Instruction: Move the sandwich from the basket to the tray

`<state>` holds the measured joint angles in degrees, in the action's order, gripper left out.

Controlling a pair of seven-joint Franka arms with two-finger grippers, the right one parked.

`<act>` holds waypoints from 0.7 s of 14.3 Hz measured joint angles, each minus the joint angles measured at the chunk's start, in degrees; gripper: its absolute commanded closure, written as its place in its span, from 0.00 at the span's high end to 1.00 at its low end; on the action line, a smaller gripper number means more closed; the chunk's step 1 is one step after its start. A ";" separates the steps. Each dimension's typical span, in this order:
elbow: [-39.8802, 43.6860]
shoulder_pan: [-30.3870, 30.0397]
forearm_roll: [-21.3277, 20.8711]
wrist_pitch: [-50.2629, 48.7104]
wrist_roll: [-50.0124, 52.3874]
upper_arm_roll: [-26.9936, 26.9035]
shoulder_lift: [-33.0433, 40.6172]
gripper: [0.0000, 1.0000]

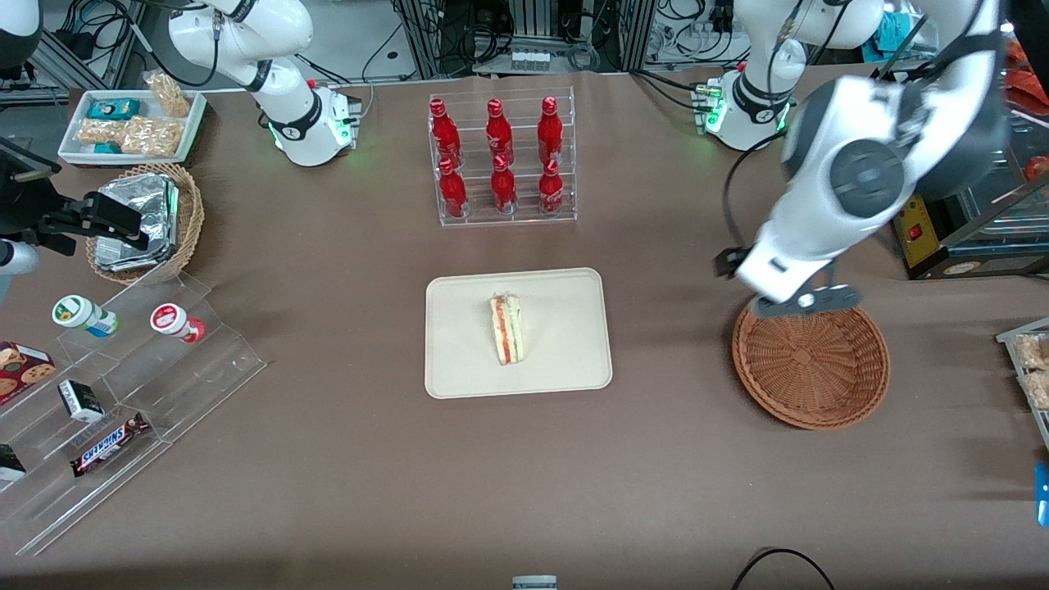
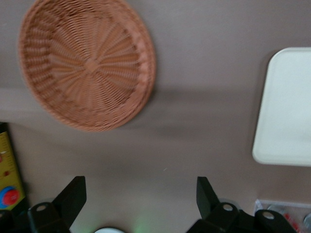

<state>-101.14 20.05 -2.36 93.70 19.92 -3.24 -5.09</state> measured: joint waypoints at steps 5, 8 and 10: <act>0.74 -13.17 0.67 -4.59 -11.72 6.64 5.16 1.00; 4.91 -17.30 0.71 -6.44 -14.91 8.39 5.96 1.00; 8.02 -19.63 0.71 -6.69 -15.54 8.83 6.32 1.00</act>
<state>-93.12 0.43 -1.65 87.01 4.38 5.60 1.24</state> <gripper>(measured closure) 0.000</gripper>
